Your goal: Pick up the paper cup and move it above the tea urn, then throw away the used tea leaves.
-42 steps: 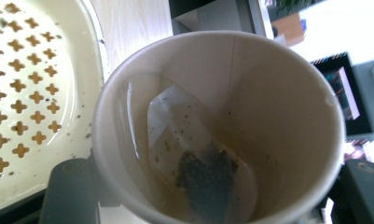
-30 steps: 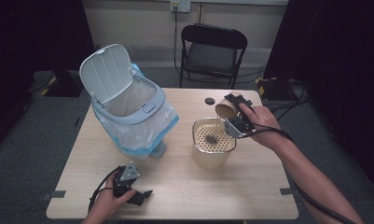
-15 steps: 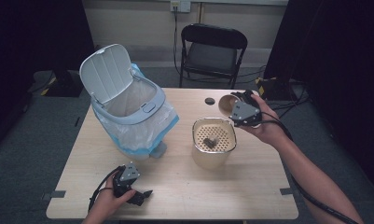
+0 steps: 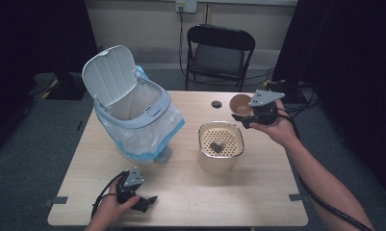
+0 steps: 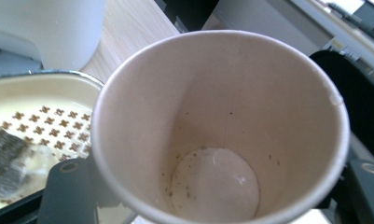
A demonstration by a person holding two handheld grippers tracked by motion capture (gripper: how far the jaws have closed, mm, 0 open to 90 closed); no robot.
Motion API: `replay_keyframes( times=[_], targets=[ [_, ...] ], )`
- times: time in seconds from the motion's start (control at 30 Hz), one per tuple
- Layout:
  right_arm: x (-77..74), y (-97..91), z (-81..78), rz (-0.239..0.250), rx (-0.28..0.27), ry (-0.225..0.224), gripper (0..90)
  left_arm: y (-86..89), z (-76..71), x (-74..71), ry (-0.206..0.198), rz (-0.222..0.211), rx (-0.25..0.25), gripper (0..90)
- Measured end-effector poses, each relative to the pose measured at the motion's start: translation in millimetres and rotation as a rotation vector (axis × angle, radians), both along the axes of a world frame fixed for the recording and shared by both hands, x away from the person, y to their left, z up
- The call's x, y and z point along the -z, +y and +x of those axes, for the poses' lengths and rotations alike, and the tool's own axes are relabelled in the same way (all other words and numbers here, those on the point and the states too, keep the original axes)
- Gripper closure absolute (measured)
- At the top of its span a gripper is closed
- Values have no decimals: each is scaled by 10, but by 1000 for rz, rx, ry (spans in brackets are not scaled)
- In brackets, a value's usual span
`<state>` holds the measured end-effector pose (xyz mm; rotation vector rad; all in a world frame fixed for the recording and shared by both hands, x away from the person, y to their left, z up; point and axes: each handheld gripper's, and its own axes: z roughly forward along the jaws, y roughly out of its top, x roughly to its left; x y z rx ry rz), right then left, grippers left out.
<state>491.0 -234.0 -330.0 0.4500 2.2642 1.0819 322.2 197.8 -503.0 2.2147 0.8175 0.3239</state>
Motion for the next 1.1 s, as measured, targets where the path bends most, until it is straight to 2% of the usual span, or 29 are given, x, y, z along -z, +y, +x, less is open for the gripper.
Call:
replay_keyframes(
  times=[0.37, 0.6, 0.73, 1.1],
  targets=[
    [-12, 20, 30, 57, 1, 97, 275, 0, 0, 0, 0, 1, 0, 0],
    [-72, 70, 48, 119, -9, 166, 274, 0, 0, 0, -1, 0, 0, 0],
    [-115, 95, 52, 153, -11, 187, 273, 0, 0, -2, -1, 2, 0, 0],
    [-201, 212, 55, 173, -45, 235, 272, 3, 3, -3, -4, 3, 3, 0]
  ],
)
